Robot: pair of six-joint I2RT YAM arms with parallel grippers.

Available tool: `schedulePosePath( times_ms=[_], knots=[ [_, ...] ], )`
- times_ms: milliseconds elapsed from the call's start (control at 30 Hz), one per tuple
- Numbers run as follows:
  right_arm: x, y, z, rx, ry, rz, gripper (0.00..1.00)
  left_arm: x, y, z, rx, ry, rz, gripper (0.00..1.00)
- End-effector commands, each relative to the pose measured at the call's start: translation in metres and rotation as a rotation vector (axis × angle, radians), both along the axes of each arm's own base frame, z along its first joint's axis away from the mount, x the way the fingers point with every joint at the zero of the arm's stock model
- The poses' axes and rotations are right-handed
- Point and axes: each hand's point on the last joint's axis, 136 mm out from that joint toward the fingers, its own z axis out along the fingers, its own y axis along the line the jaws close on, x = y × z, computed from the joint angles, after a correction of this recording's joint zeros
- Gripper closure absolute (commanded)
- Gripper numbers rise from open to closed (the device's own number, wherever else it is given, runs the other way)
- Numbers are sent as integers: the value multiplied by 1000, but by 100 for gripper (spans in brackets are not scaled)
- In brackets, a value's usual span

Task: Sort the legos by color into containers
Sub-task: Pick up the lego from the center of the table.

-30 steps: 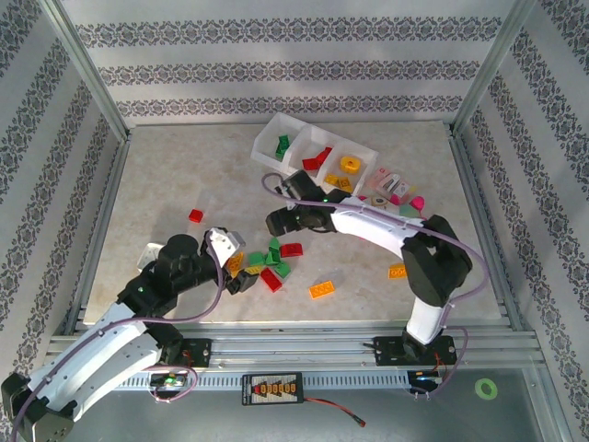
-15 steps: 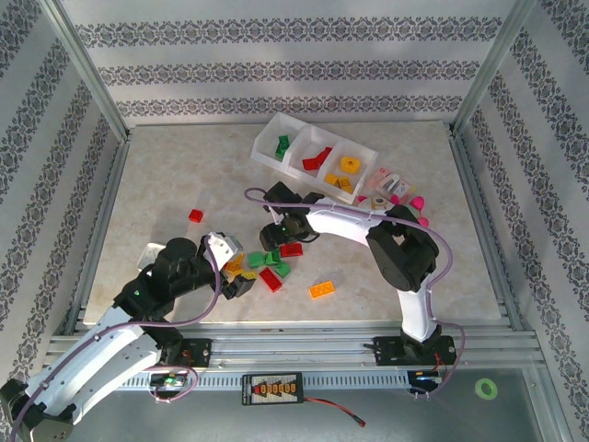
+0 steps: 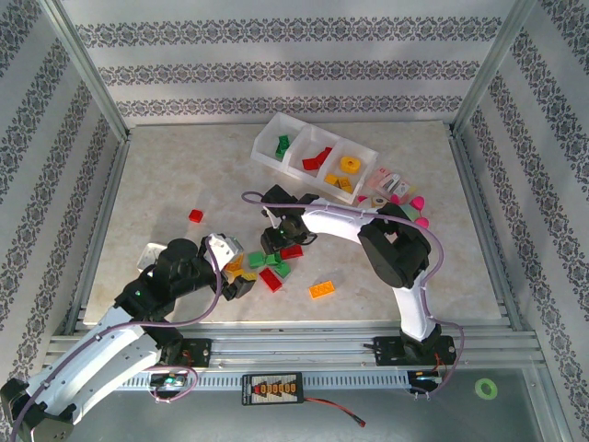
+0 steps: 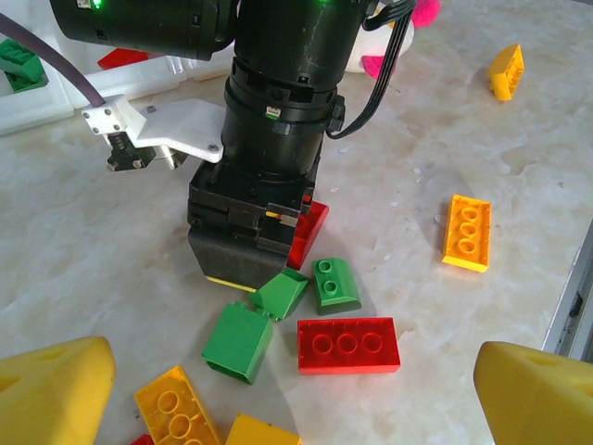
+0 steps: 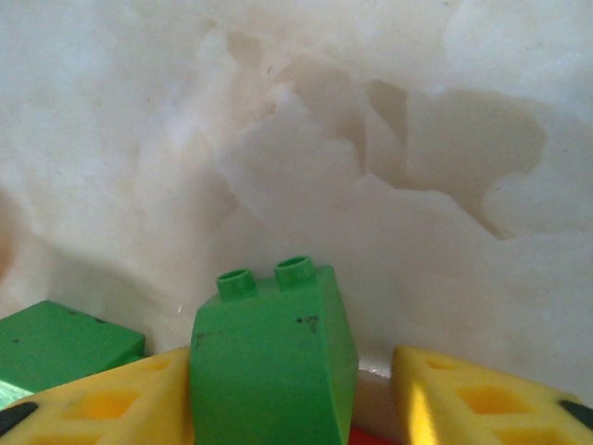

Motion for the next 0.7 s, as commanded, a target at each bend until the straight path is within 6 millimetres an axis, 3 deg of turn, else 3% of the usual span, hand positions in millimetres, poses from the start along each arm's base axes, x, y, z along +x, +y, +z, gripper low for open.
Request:
schedulePosePath(
  times_ms=[0,100,333,500,667],
  knots=[
    [0,4,-3,-20,5,-4,47,-2,-2,-4,14,-15,-18,1],
    [5,8,-4,-19,-2,-7,49,-2,-2,-4,15,-13,-19,1],
    [11,7,6,-14,-34,-19,66,-2,-2,-6,16,-9,-18,1],
    [24,2,42,36,-114,-60,71,2,-3,-5,-3,-18,-1,1],
    [61,-11,85,84,-279,-136,72,18,-3,4,-82,-49,84,1]
  ],
)
